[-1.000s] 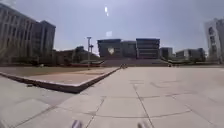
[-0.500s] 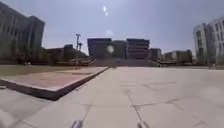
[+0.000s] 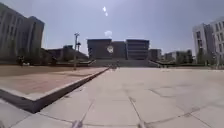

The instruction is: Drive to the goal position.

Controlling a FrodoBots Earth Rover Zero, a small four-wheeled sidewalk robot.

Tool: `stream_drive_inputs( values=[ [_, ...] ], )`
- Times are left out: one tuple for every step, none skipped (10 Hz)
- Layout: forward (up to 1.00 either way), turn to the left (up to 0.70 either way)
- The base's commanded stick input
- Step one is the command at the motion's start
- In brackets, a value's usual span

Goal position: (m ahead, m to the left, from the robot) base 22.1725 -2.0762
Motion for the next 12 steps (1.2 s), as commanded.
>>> stream_drive_inputs(
  values=[
    [1.00, 0.00],
    [1.00, 0.00],
    [1.00, 0.00],
    [1.00, 0.00],
    [1.00, 0.00],
    [1.00, 0.00],
    [1.00, 0.00],
    [1.00, 0.00],
    [1.00, 0.00],
    [1.00, 0.00],
    [1.00, 0.00],
    [1.00, 0.00]
  ],
)
